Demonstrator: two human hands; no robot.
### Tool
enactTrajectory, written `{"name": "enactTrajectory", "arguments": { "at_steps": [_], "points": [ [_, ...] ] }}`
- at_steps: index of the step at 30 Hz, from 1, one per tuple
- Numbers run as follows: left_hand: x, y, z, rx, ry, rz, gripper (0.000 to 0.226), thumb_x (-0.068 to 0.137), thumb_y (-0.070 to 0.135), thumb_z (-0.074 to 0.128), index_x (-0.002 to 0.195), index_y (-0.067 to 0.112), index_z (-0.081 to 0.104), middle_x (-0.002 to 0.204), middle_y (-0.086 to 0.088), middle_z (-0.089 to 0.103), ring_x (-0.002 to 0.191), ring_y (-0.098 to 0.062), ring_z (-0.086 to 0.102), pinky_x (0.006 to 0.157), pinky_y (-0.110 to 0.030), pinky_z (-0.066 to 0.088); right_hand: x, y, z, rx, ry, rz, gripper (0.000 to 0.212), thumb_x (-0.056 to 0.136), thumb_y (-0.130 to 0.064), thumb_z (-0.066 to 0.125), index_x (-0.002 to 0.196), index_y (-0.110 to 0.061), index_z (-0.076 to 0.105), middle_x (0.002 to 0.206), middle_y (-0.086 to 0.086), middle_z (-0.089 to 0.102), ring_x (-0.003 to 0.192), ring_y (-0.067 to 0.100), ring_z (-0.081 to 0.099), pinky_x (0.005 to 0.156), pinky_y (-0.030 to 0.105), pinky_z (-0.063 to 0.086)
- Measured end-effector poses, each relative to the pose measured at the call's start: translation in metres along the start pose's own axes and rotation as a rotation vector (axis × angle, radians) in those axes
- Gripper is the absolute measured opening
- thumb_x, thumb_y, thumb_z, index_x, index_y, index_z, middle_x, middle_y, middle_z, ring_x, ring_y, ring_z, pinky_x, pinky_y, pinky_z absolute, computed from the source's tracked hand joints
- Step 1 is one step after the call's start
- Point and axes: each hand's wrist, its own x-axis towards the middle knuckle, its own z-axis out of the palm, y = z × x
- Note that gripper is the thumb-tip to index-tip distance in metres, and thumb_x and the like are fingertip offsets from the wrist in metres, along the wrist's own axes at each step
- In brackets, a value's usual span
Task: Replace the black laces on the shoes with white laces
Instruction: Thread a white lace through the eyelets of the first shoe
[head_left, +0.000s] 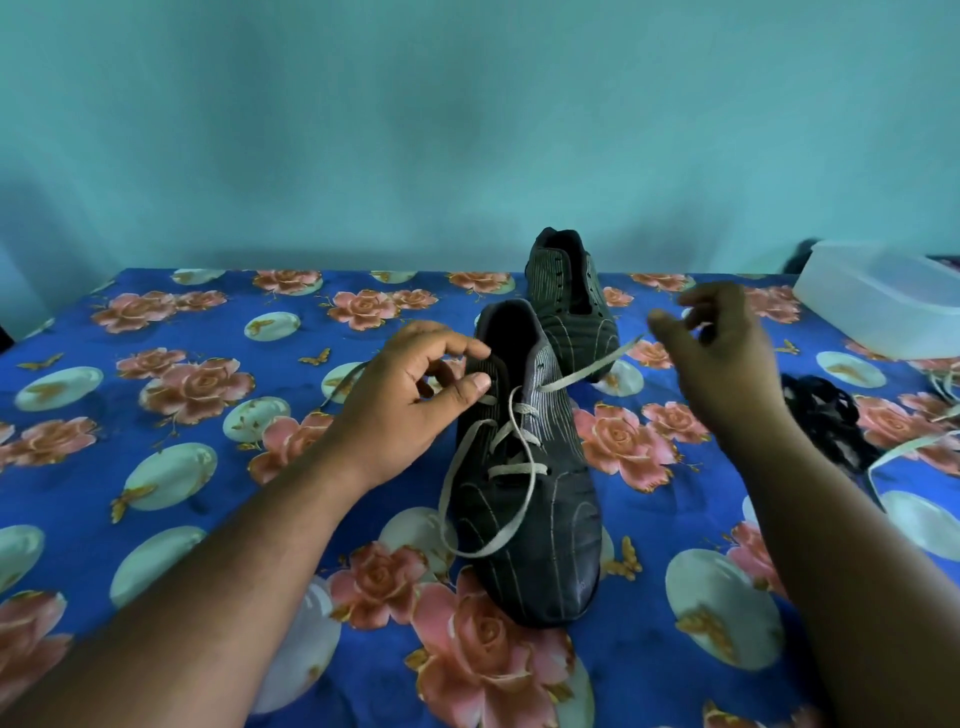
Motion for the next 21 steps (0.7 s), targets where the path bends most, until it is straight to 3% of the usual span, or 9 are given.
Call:
{"name": "enactTrajectory", "arguments": {
  "at_steps": [3,5,7,9,11,14,16,18,21],
  "points": [
    [-0.003,0.003,-0.002,-0.060,-0.065,-0.097,0.025,0.091,0.049,0.065,0.096,0.024,0.065,0.085,0.013,0.062,0.076,-0.004,0.058,0.071,-0.020,0.046,-0.019,-0.017,0.012,-0.035,-0.301,-0.400,0.024,0.090,-0.049,0.069,0.104,-0.029,0.067,0.096,-0.016,0.062,0.092,-0.003,0.053,0.078,0.012,0.037],
    [-0.004,0.002,-0.001,-0.006,-0.130,-0.085,0.031,0.088,0.051,0.062,0.091,0.020,0.066,0.087,0.008,0.067,0.091,-0.006,0.062,0.076,-0.021,0.047,-0.025,-0.020,0.020,-0.057,-0.421,-0.577,0.025,0.090,-0.048,0.068,0.097,-0.024,0.072,0.096,-0.013,0.065,0.099,0.002,0.056,0.086,0.012,0.037],
    [-0.004,0.001,-0.001,0.026,-0.161,-0.076,0.032,0.088,0.052,0.061,0.088,0.020,0.067,0.094,-0.003,0.070,0.102,-0.006,0.057,0.085,-0.016,0.045,-0.027,-0.023,0.023,-0.023,-0.462,-0.618,0.019,0.092,-0.038,0.072,0.091,-0.019,0.071,0.091,-0.010,0.066,0.095,0.007,0.059,0.087,0.018,0.041],
    [-0.003,0.001,-0.001,0.017,-0.170,-0.072,0.028,0.089,0.049,0.061,0.086,0.022,0.066,0.090,0.000,0.068,0.096,-0.005,0.057,0.086,-0.015,0.044,-0.028,-0.025,0.021,0.052,-0.484,-0.545,0.011,0.093,-0.024,0.074,0.088,-0.015,0.070,0.085,-0.012,0.065,0.087,0.003,0.058,0.081,0.014,0.040],
    [-0.002,-0.002,-0.001,0.022,-0.171,-0.064,0.027,0.091,0.046,0.062,0.086,0.020,0.067,0.085,0.003,0.066,0.092,-0.015,0.062,0.090,-0.021,0.046,-0.024,-0.024,0.014,0.136,-0.489,-0.366,0.008,0.095,-0.018,0.071,0.088,-0.017,0.069,0.080,-0.014,0.063,0.075,-0.001,0.054,0.070,0.011,0.039],
    [-0.002,-0.003,-0.002,0.011,-0.187,-0.081,0.033,0.090,0.047,0.061,0.090,0.015,0.068,0.094,-0.005,0.069,0.102,-0.016,0.063,0.095,-0.023,0.044,-0.011,-0.012,0.004,0.180,-0.340,-0.117,0.009,0.098,-0.024,0.068,0.090,-0.020,0.068,0.077,-0.016,0.061,0.070,0.003,0.051,0.067,0.021,0.042],
    [-0.002,-0.001,-0.002,-0.004,-0.198,-0.097,0.035,0.088,0.049,0.060,0.089,0.015,0.068,0.099,-0.009,0.070,0.105,-0.007,0.055,0.092,-0.012,0.040,-0.002,-0.001,-0.001,0.178,-0.193,0.024,0.013,0.098,-0.030,0.067,0.094,-0.018,0.068,0.081,-0.008,0.061,0.069,0.013,0.050,0.067,0.029,0.041],
    [-0.002,0.001,-0.002,-0.003,-0.205,-0.106,0.031,0.088,0.048,0.061,0.086,0.017,0.067,0.099,-0.011,0.070,0.105,-0.009,0.054,0.089,-0.004,0.036,0.006,0.012,-0.004,0.112,-0.061,0.119,0.018,0.098,-0.035,0.066,0.097,-0.018,0.067,0.087,-0.005,0.063,0.078,0.019,0.057,0.071,0.033,0.043],
    [-0.001,-0.001,-0.001,-0.001,-0.192,-0.101,0.018,0.093,0.032,0.067,0.085,0.017,0.068,0.090,-0.009,0.067,0.102,-0.025,0.061,0.094,-0.007,0.035,0.010,0.023,-0.004,-0.125,0.059,0.144,0.020,0.096,-0.044,0.063,0.099,-0.025,0.065,0.108,0.000,0.065,0.109,0.032,0.056,0.088,0.047,0.048]
  ]
}}
